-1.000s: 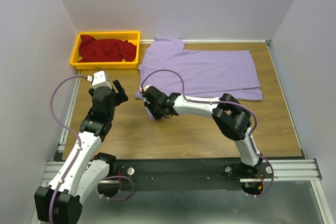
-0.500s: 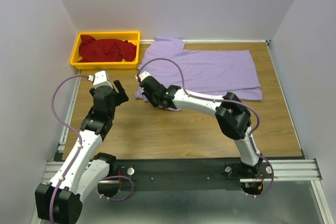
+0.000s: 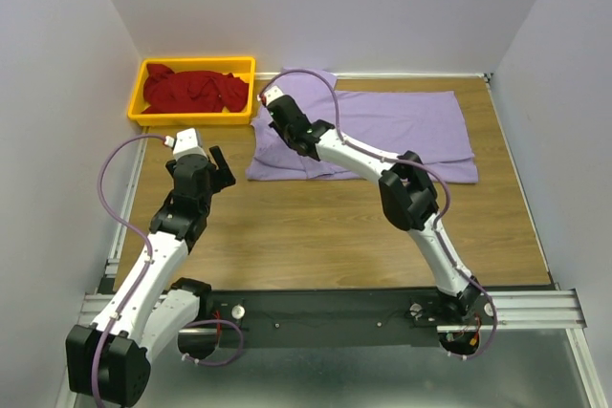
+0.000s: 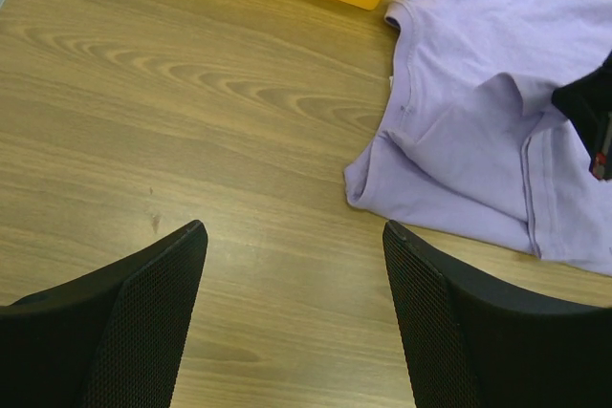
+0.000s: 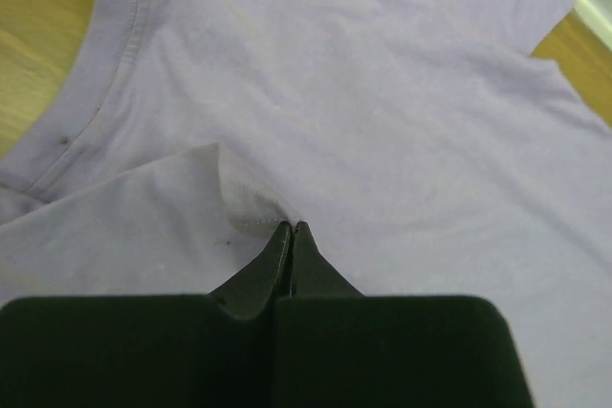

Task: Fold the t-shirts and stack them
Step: Fold the tshirt

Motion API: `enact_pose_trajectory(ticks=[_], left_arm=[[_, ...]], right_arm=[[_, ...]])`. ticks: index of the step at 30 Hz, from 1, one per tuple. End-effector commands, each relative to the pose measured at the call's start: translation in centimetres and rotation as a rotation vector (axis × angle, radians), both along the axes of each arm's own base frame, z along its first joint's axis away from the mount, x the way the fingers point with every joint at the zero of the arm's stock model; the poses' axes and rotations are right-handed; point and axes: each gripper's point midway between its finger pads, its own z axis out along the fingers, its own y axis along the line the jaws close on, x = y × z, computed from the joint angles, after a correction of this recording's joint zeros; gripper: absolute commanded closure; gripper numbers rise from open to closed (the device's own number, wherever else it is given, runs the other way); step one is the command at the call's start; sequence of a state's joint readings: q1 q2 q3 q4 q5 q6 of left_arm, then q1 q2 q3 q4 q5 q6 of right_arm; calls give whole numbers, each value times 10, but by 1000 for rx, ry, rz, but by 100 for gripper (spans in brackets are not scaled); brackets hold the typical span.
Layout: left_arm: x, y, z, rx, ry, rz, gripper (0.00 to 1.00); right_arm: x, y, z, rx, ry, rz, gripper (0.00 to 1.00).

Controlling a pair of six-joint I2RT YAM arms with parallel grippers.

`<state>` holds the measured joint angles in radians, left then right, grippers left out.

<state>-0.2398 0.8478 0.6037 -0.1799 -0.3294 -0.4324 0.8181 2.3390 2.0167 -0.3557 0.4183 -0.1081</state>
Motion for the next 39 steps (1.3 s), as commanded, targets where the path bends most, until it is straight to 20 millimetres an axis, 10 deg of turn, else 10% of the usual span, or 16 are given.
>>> enact_pose_trajectory(ticks=[1,35,39], left_arm=[[4,0,5,5,-14,-3,19],[6,-2,-13,14,51,-10,19],[7,-3,-15,14,57,-15,19]], right_arm=[[21,8,5,-83,-92,32,99],[87,12,-3,-320,-380,73,85],[92,18,12,-284,-425,60,56]])
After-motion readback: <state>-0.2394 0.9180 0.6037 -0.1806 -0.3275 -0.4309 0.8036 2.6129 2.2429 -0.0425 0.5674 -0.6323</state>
